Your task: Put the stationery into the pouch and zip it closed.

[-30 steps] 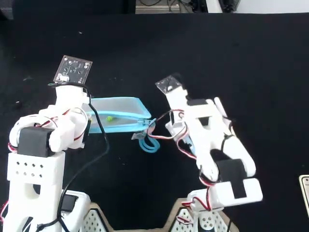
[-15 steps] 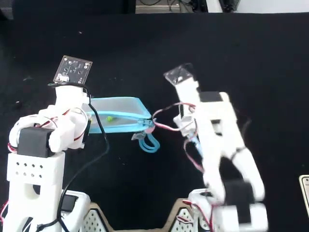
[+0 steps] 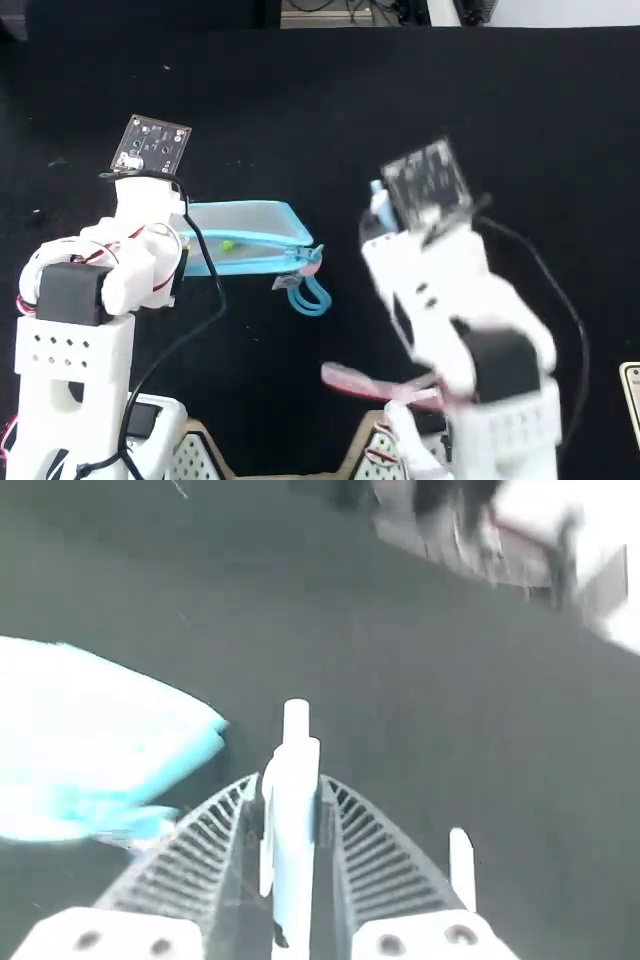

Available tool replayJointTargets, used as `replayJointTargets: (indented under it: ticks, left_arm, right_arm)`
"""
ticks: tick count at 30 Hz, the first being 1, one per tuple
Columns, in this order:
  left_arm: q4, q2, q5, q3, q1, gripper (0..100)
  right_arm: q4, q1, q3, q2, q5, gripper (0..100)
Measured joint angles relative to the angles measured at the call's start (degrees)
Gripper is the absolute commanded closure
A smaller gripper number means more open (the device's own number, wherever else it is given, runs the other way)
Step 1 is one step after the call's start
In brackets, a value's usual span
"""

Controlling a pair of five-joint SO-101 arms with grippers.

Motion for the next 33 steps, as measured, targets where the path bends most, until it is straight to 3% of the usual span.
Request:
replayJointTargets:
  ticks: [7, 14, 24, 33]
  left_arm:
    - [0.0, 0.0, 0.0, 0.0, 0.0, 97]
    - [0.0, 0.0, 0.0, 0.0, 0.0, 97]
    - [0.0, 0.0, 0.0, 0.0, 0.0, 97]
    - [0.0, 0.0, 0.0, 0.0, 0.0, 97]
  right_arm:
    - [-2.64, -14.86, -1.49, -13.36, -4.04, 98.4]
    - [-16.26, -27.6, -3.69, -19.78, -8.18, 98.6]
    - [-35.78, -36.4, 6.33, -19.96, -8.35, 98.7]
    - [-46.51, -36.84, 20.75, -19.52, -8.44, 98.7]
